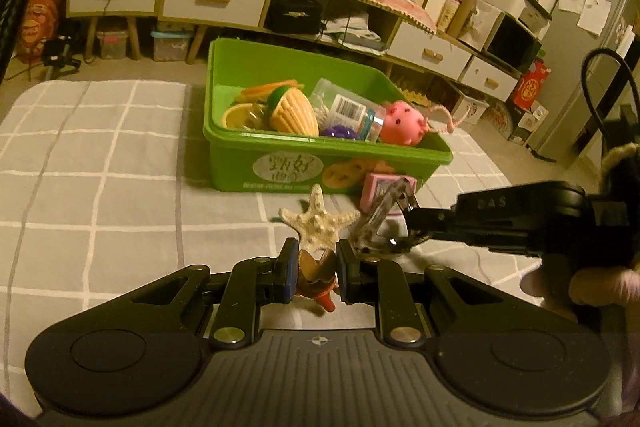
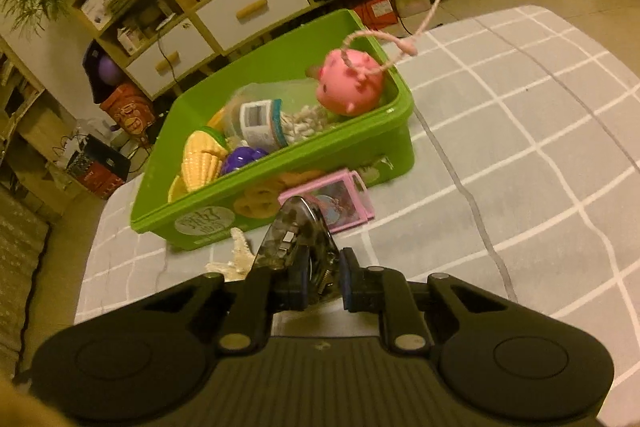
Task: Organize rigid objects
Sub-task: 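Carry the figurine and hair clip over the green bin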
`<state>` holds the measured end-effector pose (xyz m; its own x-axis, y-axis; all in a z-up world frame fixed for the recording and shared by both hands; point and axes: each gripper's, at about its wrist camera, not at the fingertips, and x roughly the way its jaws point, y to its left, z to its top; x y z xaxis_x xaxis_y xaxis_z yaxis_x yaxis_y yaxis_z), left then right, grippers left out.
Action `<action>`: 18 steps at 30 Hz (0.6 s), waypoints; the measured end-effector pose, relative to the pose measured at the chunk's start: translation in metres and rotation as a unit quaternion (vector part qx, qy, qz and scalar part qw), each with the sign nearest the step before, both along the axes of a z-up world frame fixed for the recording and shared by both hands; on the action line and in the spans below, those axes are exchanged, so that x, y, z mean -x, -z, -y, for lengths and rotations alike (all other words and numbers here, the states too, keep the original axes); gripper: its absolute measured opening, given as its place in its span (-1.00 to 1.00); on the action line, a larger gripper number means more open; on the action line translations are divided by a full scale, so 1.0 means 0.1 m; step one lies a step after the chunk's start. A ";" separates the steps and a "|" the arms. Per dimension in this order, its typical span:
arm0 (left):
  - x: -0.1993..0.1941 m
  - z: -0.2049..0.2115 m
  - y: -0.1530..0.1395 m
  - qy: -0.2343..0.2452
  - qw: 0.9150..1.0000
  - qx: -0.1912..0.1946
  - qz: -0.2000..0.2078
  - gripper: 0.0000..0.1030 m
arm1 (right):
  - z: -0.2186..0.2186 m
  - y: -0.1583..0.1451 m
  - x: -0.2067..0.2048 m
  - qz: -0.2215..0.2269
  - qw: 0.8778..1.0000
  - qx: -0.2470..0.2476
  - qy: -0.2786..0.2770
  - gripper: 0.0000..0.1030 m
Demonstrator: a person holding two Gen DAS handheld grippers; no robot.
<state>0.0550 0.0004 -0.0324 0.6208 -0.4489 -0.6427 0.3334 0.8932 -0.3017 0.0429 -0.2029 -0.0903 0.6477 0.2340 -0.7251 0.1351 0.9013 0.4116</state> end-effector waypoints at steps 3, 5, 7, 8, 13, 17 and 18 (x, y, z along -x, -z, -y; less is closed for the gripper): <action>-0.02 -0.02 -0.07 -0.002 1.000 0.003 0.007 -0.54 | 0.03 -0.10 0.05 0.008 1.000 -0.019 0.004 -1.00; -0.04 -0.03 -0.13 -0.003 1.000 0.002 0.014 -0.54 | 0.05 -0.19 0.07 0.013 0.999 -0.030 0.008 -1.00; -0.08 -0.05 -0.21 -0.004 1.000 0.002 0.023 -0.54 | 0.08 -0.31 0.09 0.022 0.999 -0.039 0.010 -1.00; -0.11 -0.05 -0.25 -0.005 1.000 0.000 0.027 -0.54 | 0.09 -0.37 0.09 0.028 0.999 -0.041 0.010 -1.00; -0.30 -0.04 -0.42 -0.014 0.999 -0.005 0.048 -0.54 | 0.17 -0.65 -0.04 0.053 0.998 -0.027 0.021 -1.00; -0.55 0.01 -0.55 -0.026 0.997 -0.009 0.066 -0.54 | 0.25 -0.78 -0.30 0.060 0.997 -0.018 0.037 -1.00; -0.61 0.03 -0.57 -0.029 0.997 -0.011 0.070 -0.54 | 0.27 -0.80 -0.39 0.061 0.997 -0.016 0.040 -1.00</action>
<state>0.1159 -0.0026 0.0242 0.7299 -0.3959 -0.5572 0.3180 0.9183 -0.2358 0.0815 -0.2297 -0.0103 0.7476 0.2003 -0.6332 0.1532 0.8758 0.4578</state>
